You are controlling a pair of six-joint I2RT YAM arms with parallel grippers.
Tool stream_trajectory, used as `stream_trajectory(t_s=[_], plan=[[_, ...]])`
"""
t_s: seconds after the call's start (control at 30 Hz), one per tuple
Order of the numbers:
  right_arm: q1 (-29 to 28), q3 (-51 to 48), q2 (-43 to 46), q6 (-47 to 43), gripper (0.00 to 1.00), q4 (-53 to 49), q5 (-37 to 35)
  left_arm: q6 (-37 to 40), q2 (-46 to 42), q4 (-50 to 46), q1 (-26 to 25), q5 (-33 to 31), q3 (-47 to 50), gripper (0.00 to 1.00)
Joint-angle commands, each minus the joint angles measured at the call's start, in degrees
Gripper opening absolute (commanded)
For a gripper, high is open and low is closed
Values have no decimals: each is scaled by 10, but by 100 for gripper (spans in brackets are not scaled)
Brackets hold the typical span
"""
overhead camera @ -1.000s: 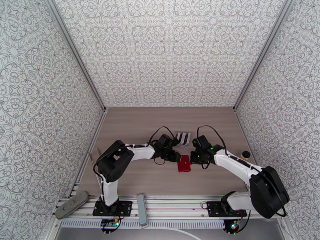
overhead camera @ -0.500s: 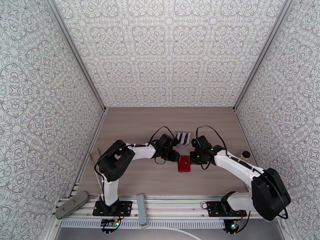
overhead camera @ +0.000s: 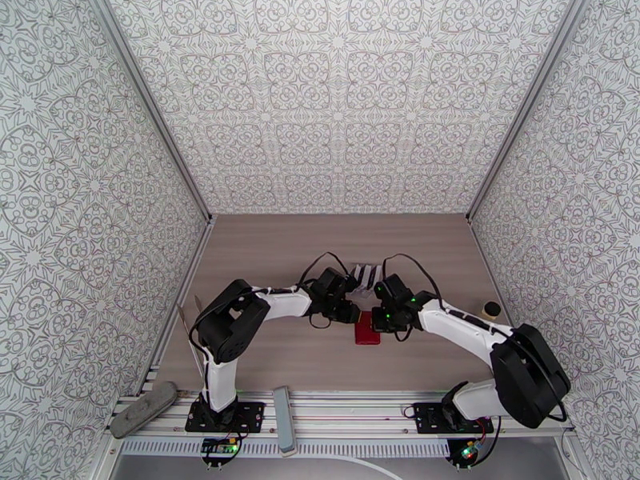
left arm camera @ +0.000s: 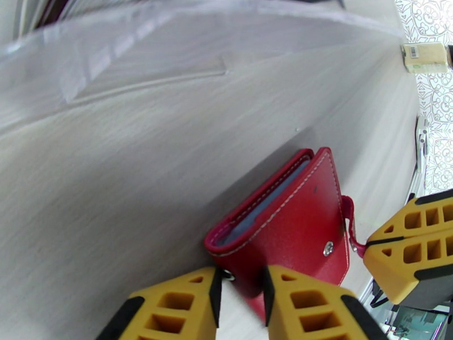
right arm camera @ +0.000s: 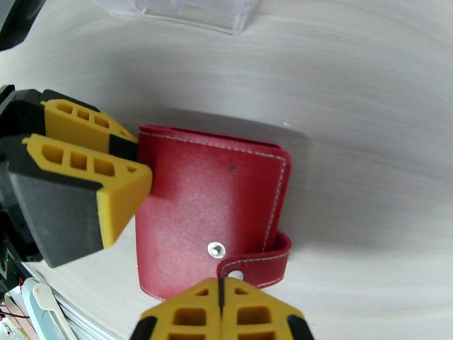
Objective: Put the credit cards into the card holder
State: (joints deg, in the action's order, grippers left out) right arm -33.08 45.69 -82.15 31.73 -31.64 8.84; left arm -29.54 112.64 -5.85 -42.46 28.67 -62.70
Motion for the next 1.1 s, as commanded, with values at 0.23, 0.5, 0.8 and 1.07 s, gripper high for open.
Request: stream_trajectory(t_s=[0.23, 0.5, 0.8, 1.07], plan=[[-9, 26, -25, 13, 0, 19, 4, 1, 36, -26, 0, -9, 8, 28], [-12, 33, -38, 12, 0, 22, 7, 2, 36, -26, 1, -8, 8, 28], [-17, 33, -48, 12, 0, 26, 10, 3, 38, -27, 4, -6, 8, 28], [-17, 31, -60, 11, 0, 29, 6, 4, 38, -28, 5, -6, 8, 28]])
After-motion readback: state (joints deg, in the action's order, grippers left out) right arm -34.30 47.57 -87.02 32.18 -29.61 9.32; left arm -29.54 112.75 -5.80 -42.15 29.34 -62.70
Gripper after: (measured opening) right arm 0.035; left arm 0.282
